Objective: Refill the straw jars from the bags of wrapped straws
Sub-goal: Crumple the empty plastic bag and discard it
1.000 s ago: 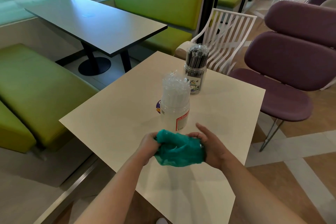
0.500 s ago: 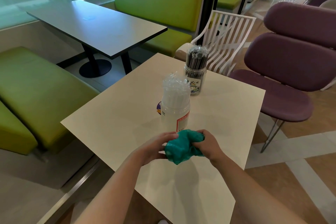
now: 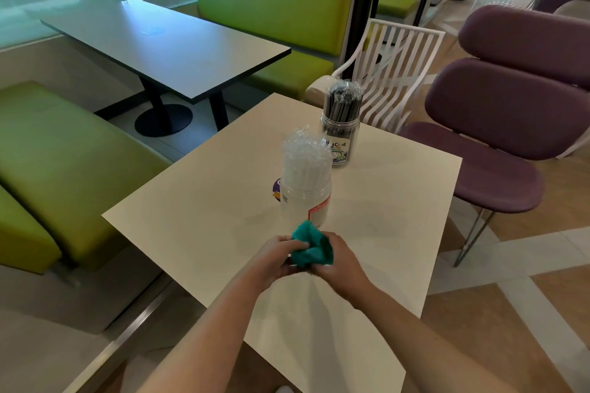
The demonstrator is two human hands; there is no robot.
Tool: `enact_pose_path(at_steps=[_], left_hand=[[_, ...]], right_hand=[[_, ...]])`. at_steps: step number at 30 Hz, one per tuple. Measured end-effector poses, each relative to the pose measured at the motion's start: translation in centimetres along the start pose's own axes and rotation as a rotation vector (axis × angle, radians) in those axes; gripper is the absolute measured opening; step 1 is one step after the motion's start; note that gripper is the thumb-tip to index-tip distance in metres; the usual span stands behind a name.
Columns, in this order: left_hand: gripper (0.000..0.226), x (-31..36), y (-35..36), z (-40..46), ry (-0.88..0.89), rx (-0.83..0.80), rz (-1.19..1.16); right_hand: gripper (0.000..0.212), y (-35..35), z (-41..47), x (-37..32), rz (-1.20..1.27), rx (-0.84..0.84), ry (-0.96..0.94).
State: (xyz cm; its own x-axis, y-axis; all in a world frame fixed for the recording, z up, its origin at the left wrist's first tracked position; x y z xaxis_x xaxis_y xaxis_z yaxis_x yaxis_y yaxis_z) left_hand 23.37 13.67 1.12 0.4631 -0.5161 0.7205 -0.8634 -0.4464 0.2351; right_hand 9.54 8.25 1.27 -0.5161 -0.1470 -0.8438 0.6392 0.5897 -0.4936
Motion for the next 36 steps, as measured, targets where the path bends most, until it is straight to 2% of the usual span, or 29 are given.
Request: enact_pose_path(at_steps=[2, 4, 7, 10, 13, 15, 19, 22, 26, 31, 34, 36], left_hand=[[0.033, 0.4, 0.2, -0.4, 0.006, -0.057, -0.030], [0.043, 0.6, -0.1, -0.4, 0.032, -0.052, 0.049], [0.057, 0.8, -0.2, -0.2, 0.056, -0.051, 0.166], [0.069, 0.8, 0.0, -0.1, -0.006, -0.028, 0.130], [0.061, 0.8, 0.7, 0.0, -0.021, -0.075, 0.165], [0.051, 0.7, 1.4, 0.3, -0.003, -0.067, 0.148], [0.031, 0.7, 2.3, 1.1, 0.021, 0.107, 0.109], [0.018, 1.0, 3.4, 1.7, 0.077, 0.185, 0.087], [0.016, 1.2, 5.2, 1.9, 0.117, 0.235, 0.052], [0.014, 0.8, 9.1, 2.1, 0.116, 0.179, 0.050], [0.021, 0.5, 12.1, 1.8, 0.098, 0.099, -0.004], [0.027, 0.1, 14.5, 1.5, 0.083, 0.023, -0.076]], right_hand=[[0.041, -0.7, 0.7, 0.3, -0.058, 0.066, 0.039], [0.028, -1.3, 1.3, 1.0, -0.062, 0.103, 0.081], [0.023, -1.9, 1.7, 1.5, 0.090, 0.079, 0.169], [0.019, -2.2, 1.7, 1.1, 0.145, 0.018, 0.166], [0.015, -2.6, 1.5, 1.0, 0.139, 0.060, 0.145], [0.020, -3.0, 1.2, 1.0, 0.153, 0.120, 0.127], [0.028, -3.9, 0.2, 0.4, 0.209, 0.180, 0.046], [0.031, -4.9, -0.6, 0.8, 0.156, 0.172, 0.002], [0.053, -6.1, -1.3, 1.4, 0.107, 0.102, -0.059], [0.023, -9.9, -1.0, 3.3, 0.127, 0.251, -0.008], [0.017, -12.5, -1.0, 4.5, 0.223, 0.242, 0.026], [0.019, -14.6, -1.1, 5.5, 0.201, 0.260, 0.030]])
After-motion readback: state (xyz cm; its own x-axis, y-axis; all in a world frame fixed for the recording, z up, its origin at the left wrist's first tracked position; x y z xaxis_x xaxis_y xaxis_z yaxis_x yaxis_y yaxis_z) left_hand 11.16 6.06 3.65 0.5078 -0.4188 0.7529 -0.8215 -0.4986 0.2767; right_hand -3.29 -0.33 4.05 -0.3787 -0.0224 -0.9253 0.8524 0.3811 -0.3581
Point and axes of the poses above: each hand's wrist, its own z-axis towards the middle knuckle, its own y-axis out of the palm, x = y × z, the point moved 4 cm from there along z, towards the middle knuckle, and after that the axes turned 6 degrees about -z, right-handed, at the moved point
